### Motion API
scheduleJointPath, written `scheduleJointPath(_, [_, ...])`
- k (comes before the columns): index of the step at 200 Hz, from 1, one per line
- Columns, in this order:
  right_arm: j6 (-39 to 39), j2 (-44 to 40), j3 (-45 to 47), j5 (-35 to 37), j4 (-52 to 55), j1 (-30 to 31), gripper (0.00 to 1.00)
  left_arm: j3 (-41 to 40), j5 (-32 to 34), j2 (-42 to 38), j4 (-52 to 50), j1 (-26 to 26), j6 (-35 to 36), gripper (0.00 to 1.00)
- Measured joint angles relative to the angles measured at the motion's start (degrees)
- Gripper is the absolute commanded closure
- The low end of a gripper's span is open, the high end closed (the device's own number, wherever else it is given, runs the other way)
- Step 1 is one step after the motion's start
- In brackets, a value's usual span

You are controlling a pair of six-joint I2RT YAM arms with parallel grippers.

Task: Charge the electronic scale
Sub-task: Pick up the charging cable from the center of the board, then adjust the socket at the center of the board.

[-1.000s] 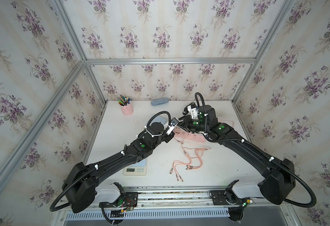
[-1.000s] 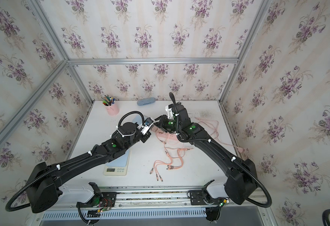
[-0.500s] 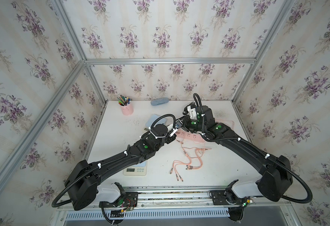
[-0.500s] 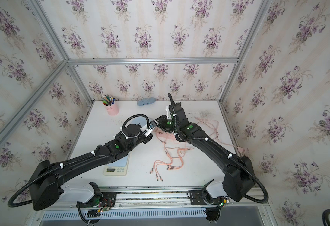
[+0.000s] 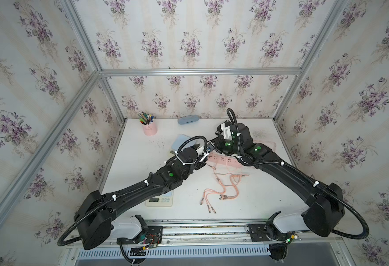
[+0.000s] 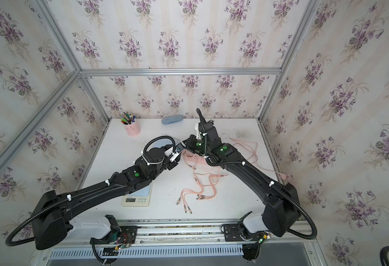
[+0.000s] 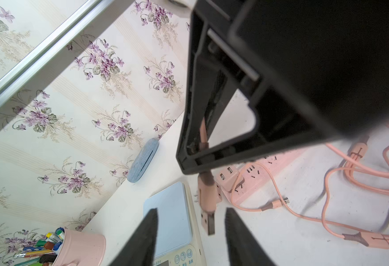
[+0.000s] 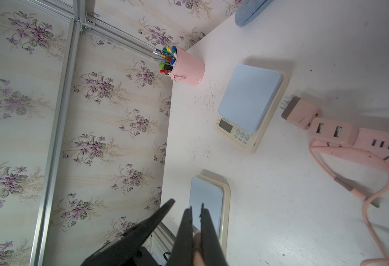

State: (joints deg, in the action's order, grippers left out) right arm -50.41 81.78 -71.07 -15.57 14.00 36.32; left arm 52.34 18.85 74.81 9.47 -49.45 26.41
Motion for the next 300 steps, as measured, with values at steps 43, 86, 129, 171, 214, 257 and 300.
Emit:
scheduleJointPath(43, [11.39, 2.64, -3.50, 6.82, 1.14, -0.04, 1.00, 1.62, -17.73, 0.48, -0.20, 13.35, -13.44, 0.32])
scheduleJointPath(86, [19.82, 10.25, -8.20, 17.86, 3.93, -0.28, 1.00, 11.78, -34.60, 15.34, -3.91, 21.03, -28.28, 0.43])
scheduleJointPath(129, [21.22, 15.23, -6.47, 22.60, 5.51, -4.59, 1.00, 24.79, -40.50, 34.38, -8.68, 22.12, -38.97, 0.56])
scheduleJointPath(171, [18.88, 9.46, 7.98, 21.92, 5.38, -7.06, 1.00, 36.52, -44.33, 48.54, -11.17, 22.53, -45.66, 0.63])
scheduleJointPath(214, [18.78, 6.34, 19.69, 19.69, 4.31, -8.50, 1.00, 37.22, -46.62, 52.06, -12.44, 21.70, -49.11, 0.63])
scheduleJointPath(257, [23.82, 8.48, 20.39, 17.33, -1.49, -12.98, 1.00, 29.97, -46.66, 47.21, -12.37, 20.48, -50.10, 0.63])
scheduleJointPath(300, [29.62, 10.84, 17.03, 14.56, -2.16, -14.25, 1.00, 24.09, -45.68, 42.49, -11.72, 20.09, -50.71, 0.52])
